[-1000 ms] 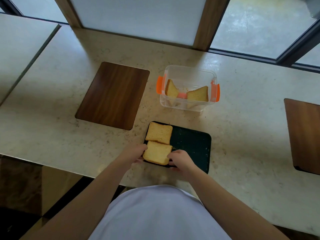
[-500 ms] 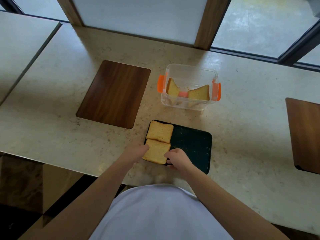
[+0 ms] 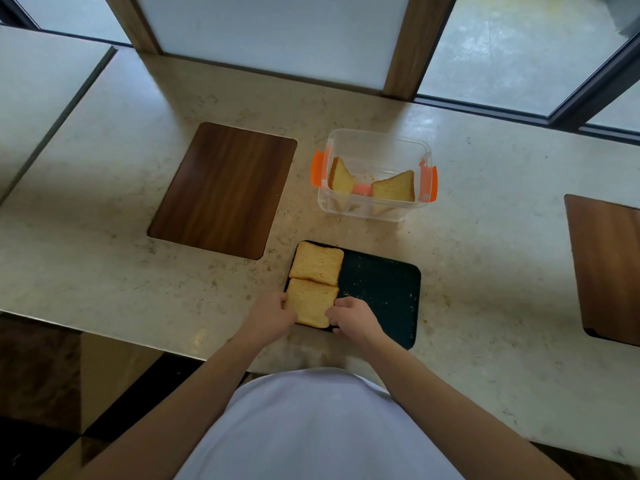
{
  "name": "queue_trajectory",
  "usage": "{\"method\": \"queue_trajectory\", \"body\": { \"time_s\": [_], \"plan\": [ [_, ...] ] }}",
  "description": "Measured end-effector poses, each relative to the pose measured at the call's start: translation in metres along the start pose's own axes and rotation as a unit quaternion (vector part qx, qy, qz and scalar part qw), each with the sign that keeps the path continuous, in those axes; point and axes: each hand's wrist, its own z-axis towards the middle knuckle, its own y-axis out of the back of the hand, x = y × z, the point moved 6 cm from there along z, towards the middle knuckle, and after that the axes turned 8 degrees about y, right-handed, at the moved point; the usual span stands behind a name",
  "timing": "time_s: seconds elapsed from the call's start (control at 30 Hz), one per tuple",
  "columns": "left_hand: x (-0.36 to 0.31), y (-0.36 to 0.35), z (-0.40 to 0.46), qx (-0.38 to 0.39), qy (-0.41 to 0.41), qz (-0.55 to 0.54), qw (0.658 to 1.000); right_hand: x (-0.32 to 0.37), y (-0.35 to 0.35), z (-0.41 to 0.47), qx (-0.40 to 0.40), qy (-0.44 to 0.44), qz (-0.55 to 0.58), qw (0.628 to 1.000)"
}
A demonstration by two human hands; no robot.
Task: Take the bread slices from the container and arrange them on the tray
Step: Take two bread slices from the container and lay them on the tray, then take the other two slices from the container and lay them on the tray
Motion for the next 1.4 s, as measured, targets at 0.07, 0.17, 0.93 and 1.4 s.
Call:
{"method": "queue_trajectory", "body": {
  "time_s": [0.07, 0.17, 0.93, 1.4],
  "plan": [
    [0.004, -0.001, 0.004, -0.016, 0.011, 0.018, 1.000, 0.001, 0.001, -0.003, -0.008, 0.022, -0.033, 0.999],
    [-0.006, -0.001, -0.005, -0.053, -0.059, 0.181, 0.980, 0.016, 0.004, -0.016, -0.049, 0.145, -0.248, 0.957],
    [-0.012, -0.047, -0.017, 0.047, -0.210, 0.491, 0.844, 0.008, -0.026, -0.023, 0.089, 0.326, -0.584, 0.738],
    [-0.218, 0.033, 0.036, -0.023, -0.248, 0.416, 0.874, 0.166, 0.099, 0.037, -0.045, 0.282, -0.416, 0.863]
  ]
}}
